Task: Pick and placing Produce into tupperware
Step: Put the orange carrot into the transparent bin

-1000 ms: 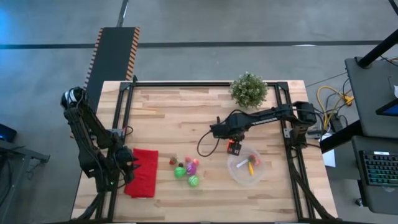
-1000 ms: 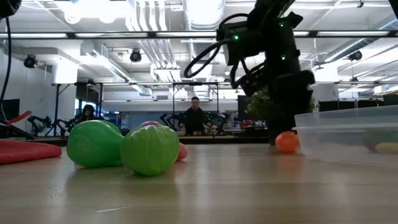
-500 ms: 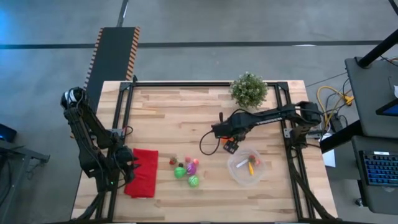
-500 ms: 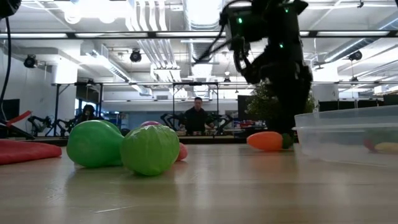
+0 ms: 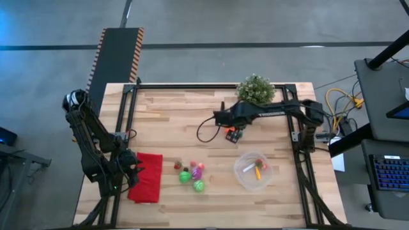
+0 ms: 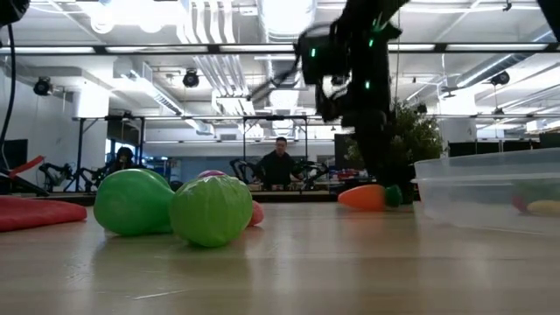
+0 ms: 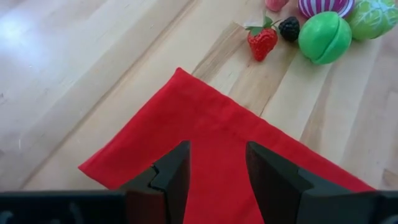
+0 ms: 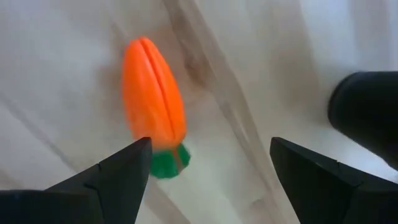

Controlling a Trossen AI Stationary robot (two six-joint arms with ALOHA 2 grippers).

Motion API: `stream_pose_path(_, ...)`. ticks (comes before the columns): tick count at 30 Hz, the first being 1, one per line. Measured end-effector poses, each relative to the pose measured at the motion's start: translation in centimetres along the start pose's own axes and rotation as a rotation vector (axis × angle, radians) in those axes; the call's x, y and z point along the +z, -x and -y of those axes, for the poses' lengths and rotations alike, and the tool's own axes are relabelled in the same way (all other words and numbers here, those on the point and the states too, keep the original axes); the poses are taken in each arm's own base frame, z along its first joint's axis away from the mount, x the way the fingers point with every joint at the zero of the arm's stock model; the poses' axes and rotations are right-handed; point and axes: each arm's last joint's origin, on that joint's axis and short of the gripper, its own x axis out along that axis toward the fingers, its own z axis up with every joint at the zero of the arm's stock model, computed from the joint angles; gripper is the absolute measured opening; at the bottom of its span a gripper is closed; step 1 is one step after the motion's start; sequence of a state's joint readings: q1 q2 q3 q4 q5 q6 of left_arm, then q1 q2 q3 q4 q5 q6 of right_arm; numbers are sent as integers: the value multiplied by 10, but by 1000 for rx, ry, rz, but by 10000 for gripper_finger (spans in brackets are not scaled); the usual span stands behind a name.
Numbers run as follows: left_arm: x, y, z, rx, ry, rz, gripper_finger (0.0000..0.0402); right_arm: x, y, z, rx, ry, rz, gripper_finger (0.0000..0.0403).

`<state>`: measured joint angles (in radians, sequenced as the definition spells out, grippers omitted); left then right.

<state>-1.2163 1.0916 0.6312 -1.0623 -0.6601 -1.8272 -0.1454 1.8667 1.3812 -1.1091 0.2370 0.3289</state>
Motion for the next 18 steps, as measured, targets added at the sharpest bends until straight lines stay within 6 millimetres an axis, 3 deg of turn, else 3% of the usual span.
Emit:
stream_pose_path(8,0,0,0,-3,55,-7,139,14,-43,4,79,26,-142,320)
stream_pose_path(13,0,0,1,-4,83,-9,139,18,-46,1,110,55,-151,320)
stream_pose_path(18,0,0,1,-4,83,-8,139,18,-38,7,114,39,-121,320)
